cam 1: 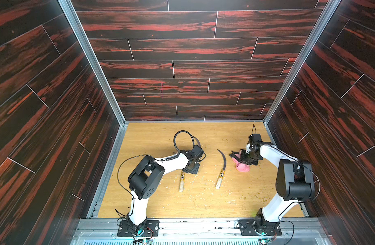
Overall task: Wipe small sickles with rags
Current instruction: Pick up the small sickle from the center of the board, then wipe the small sickle.
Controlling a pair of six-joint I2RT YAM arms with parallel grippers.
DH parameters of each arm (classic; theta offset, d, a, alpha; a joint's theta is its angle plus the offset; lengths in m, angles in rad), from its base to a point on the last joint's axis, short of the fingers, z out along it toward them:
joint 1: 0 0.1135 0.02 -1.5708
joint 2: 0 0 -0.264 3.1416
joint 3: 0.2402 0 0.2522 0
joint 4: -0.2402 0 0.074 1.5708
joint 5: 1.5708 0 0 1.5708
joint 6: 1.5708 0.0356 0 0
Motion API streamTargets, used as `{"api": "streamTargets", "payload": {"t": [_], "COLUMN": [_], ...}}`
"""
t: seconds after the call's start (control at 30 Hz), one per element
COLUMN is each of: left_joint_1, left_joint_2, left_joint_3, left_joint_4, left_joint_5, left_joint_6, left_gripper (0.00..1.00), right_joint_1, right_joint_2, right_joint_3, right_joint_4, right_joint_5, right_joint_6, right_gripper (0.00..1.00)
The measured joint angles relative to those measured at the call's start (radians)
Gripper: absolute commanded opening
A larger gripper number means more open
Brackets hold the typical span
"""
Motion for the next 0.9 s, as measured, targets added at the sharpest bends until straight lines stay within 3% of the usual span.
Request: {"api": "streamTargets", "payload": {"t": [0.27, 0.53, 0.73, 0.9], "left_joint_1": [-0.046, -0.204, -0.236, -0.248], "left_joint_2": [-0.1, -0.242, -0.25, -0.25], "left_joint_3": [-0.119, -0.272, -0.332, -0.352], "left_joint_4": [0.007, 0.077, 0.156, 0.223], "left_joint_5": [0.01, 0.044, 0.056, 0.031], "left_joint_6": [0.016, 0.033, 0.033, 0.029], "left_gripper": [0.15, 0.16, 0.14, 0.12], "right_joint_1": [0.0, 0.015, 0.108, 0.243], "right_joint_2": [0.0, -0.09, -0.257, -0.274], "right_joint_3": [0.0, -0.001, 0.0, 0.0], "right_joint_4": [0.002, -0.021, -0.039, -0.033], "right_joint_5": [-0.019, -0.092, -0.176, -0.248], "right_joint_6": [0.0, 0.0, 0.007, 0.048], "right_gripper": [0.0, 0.0, 0.0, 0.0]}}
